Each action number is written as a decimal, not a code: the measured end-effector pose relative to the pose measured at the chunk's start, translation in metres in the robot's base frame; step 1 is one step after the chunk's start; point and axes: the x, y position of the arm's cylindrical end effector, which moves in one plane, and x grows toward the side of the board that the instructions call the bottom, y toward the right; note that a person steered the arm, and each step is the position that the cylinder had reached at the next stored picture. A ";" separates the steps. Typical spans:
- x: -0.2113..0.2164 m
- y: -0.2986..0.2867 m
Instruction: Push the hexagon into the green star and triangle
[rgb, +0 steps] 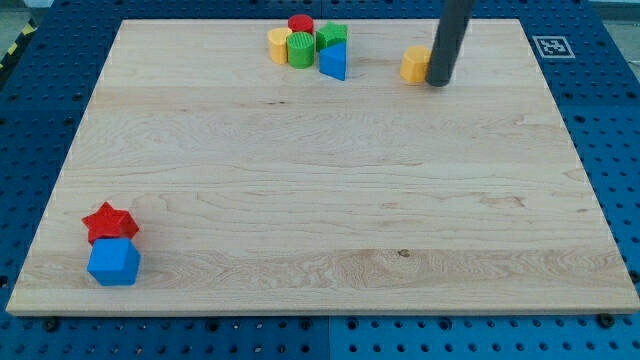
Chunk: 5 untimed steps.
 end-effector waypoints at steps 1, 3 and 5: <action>-0.018 -0.018; -0.035 -0.038; -0.055 -0.014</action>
